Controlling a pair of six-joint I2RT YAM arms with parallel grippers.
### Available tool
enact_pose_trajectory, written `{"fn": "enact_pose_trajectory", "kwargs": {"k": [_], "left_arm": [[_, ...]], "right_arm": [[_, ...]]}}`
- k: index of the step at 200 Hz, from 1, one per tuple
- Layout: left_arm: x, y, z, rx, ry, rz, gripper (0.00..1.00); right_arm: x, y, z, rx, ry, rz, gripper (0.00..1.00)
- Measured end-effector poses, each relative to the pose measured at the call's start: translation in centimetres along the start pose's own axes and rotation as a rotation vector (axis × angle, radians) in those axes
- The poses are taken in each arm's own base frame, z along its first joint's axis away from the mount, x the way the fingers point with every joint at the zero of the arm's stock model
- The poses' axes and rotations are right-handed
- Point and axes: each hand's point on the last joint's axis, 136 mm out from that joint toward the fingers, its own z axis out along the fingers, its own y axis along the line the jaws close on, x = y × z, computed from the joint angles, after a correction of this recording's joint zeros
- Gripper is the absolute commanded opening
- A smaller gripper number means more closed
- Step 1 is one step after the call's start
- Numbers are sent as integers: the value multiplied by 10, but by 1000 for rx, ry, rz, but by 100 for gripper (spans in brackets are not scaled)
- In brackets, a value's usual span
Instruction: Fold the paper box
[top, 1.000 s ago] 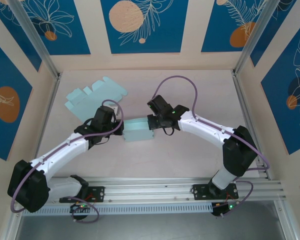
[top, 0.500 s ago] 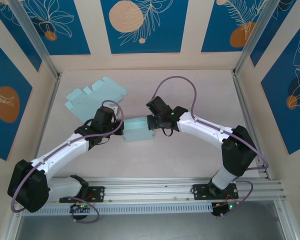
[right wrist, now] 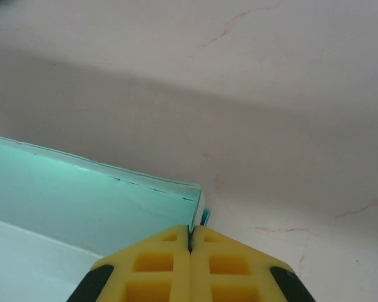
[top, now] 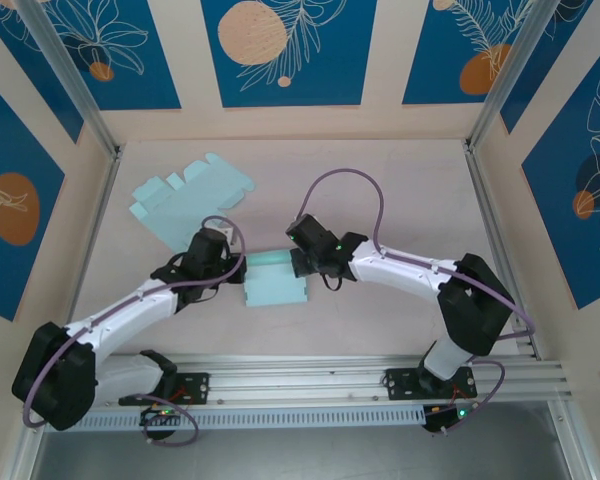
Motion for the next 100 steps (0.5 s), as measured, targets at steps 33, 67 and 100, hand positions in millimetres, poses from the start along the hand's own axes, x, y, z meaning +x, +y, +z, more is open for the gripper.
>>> {"fn": "enact_pose_trajectory", "kwargs": {"k": [33,67,100], "left_arm": [[-4,-3,-5,21,-30,-5,0],[-17,-10,-6,46,-82,9,0],[-31,-15,2,65,-140,42,0]], "right_arm": [[-4,0,-5,-2,-41,-7,0],[-17,-6,-8,29,-99,-31,0],[-33,-16,-7,61,-163,-41,0]]}}
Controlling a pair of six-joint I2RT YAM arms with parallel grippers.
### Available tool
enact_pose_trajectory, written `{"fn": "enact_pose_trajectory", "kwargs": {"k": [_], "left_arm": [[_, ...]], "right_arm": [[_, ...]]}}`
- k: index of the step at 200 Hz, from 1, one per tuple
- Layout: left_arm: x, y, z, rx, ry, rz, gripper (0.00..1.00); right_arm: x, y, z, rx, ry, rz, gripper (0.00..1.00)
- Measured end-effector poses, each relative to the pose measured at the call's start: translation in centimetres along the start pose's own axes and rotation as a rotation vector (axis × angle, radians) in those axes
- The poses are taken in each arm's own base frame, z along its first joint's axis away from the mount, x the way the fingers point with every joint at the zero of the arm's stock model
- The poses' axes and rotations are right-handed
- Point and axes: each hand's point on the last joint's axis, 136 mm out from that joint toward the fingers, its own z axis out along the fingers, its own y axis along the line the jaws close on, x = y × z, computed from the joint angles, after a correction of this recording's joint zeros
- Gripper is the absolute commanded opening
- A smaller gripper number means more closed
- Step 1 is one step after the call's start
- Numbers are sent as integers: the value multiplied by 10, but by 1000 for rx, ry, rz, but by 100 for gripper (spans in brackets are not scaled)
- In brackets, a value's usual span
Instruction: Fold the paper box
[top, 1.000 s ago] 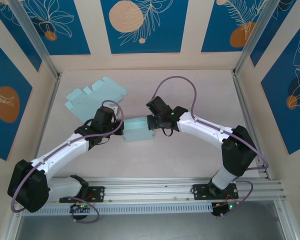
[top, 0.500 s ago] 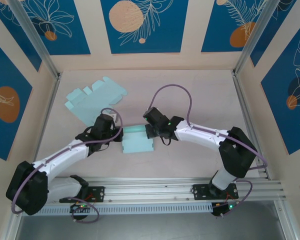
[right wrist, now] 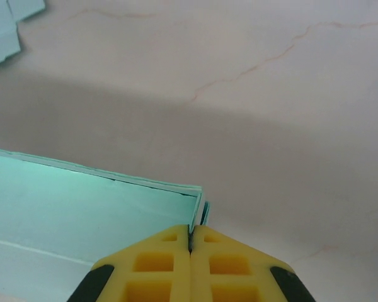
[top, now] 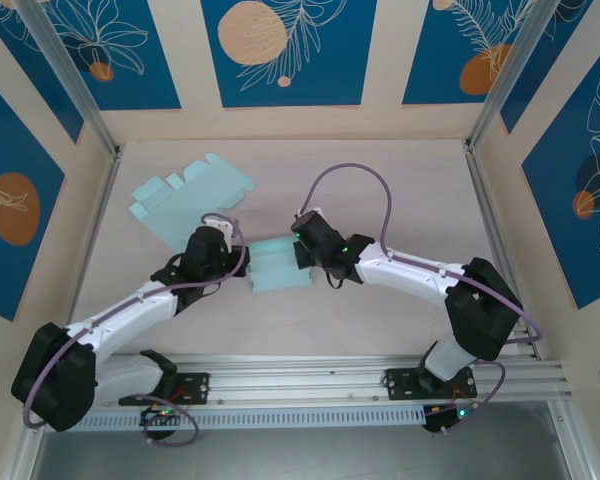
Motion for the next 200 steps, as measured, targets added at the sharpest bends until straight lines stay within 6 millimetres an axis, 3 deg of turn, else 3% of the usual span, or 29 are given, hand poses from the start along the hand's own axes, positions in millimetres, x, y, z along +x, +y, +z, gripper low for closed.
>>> {"fn": "enact_pose_trajectory", "kwargs": {"k": [68,114,200], "left_arm": [[-20,-12,13,30,-152,133,0],[3,-24,9,42,-189,258,0],[19,-25,-9,76,-286,369,0]], "right_arm": [[-9,-18,9,46,-133,0,0],[-3,-27,7,51,-214,33,0],[11,-15,-6,22,-313,8,0]]}}
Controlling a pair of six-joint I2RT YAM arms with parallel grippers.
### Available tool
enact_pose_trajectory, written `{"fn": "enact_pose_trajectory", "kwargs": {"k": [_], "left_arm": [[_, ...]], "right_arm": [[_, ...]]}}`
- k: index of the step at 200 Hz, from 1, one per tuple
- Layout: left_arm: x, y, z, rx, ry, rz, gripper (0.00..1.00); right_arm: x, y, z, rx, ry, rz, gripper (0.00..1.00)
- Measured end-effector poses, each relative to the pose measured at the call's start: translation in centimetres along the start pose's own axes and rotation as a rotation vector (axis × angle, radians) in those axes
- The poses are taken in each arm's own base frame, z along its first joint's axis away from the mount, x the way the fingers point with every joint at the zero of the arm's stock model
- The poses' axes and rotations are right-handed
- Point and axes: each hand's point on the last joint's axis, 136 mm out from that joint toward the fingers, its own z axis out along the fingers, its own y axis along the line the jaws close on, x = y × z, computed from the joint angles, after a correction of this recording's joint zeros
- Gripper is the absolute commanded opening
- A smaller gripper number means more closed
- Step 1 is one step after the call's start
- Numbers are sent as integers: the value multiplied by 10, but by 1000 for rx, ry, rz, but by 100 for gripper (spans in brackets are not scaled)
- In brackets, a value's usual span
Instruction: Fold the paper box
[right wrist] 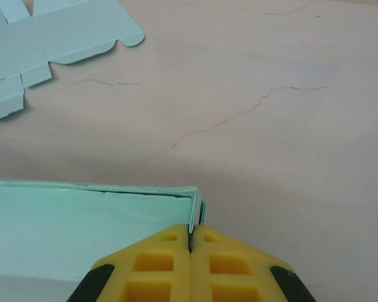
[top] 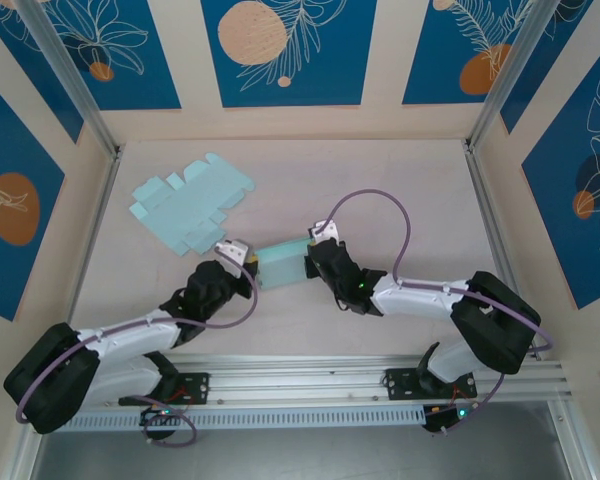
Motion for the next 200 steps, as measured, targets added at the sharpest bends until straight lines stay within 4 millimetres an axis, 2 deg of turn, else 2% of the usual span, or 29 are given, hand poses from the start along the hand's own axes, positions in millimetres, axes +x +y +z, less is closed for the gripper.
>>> {"fn": "enact_pose_trajectory", "kwargs": {"k": [32,62,113,147,177,200], "left_arm": [[3,-5,-3,9,-21,45,0],[10,-14,-7,16,-31,96,0],[11,-16,-9,-2,-37,155,0],[12,-18,-9,-1,-37,176,0],[12,-21,-9,11,-37,180,0],[12,-22,-9,13,-38,180,0]], "right_arm": [[2,0,-3,17,-30,-5,0],[13,-1,-14,55,-62,-29,1],[18,7,-24,48,-69,-45,38],[22,18,-43,-7,-37,-75,58],[5,23,-70,-79,-60,-32,75],[-15,21,-86,-104,-61,30,80]]}}
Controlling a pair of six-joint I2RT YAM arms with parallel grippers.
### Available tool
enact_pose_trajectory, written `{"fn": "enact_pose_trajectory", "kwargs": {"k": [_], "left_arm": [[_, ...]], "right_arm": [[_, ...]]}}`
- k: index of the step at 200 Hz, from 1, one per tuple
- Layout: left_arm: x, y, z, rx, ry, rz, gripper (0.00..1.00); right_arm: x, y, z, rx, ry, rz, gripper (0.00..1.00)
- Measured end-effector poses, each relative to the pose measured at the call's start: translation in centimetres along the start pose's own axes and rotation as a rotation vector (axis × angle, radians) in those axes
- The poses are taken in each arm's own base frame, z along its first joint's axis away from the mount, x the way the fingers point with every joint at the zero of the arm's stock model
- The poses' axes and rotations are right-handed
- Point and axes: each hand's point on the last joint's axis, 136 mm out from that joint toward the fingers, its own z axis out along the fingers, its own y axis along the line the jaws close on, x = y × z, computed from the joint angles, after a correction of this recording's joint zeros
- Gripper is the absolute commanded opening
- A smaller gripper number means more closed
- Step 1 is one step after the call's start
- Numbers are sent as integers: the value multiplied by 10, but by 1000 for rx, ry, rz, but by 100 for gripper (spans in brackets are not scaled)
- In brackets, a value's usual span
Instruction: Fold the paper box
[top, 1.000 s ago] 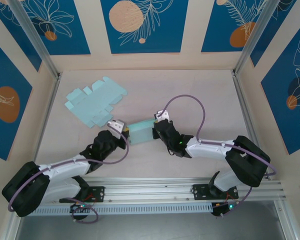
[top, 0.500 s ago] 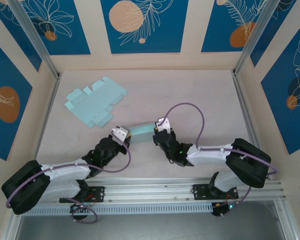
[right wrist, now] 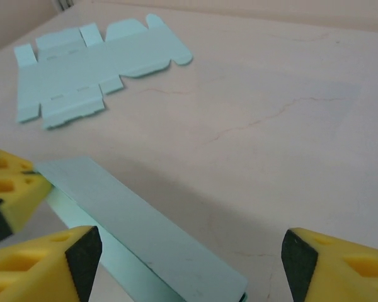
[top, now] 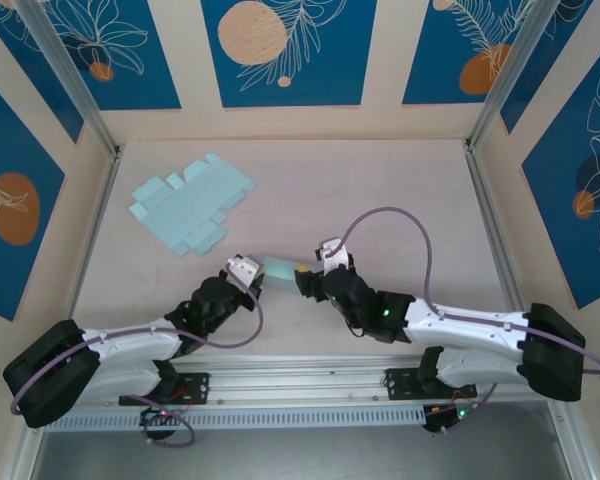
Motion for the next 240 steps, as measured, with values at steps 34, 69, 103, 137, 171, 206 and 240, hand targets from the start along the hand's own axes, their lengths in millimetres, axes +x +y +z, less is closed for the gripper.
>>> {"fn": "enact_pose_trajectory", "kwargs": {"k": [34,69,103,137,171,206,240], "left_arm": [[1,0,1,0,4,1,0],[1,0,1,-1,4,8,0],[1,-1,1,2,4,13,0],[1,-1,1,2,6,17,0],[1,-1,1,3,6,18,0],[1,-1,1,3,23,23,32],[2,-1,-4,8,48,0,47]], "right_arm": [[-34,-13,-8,45,53,174,83],[-18,-27,-7,76,167,310,83],[16,-38,-1,93,280,415,82],[48,-44,2,104,365,462,81],[53,-39,8,87,377,494,76],[58,-36,16,75,375,523,69],[62,-35,24,61,344,567,63]]}}
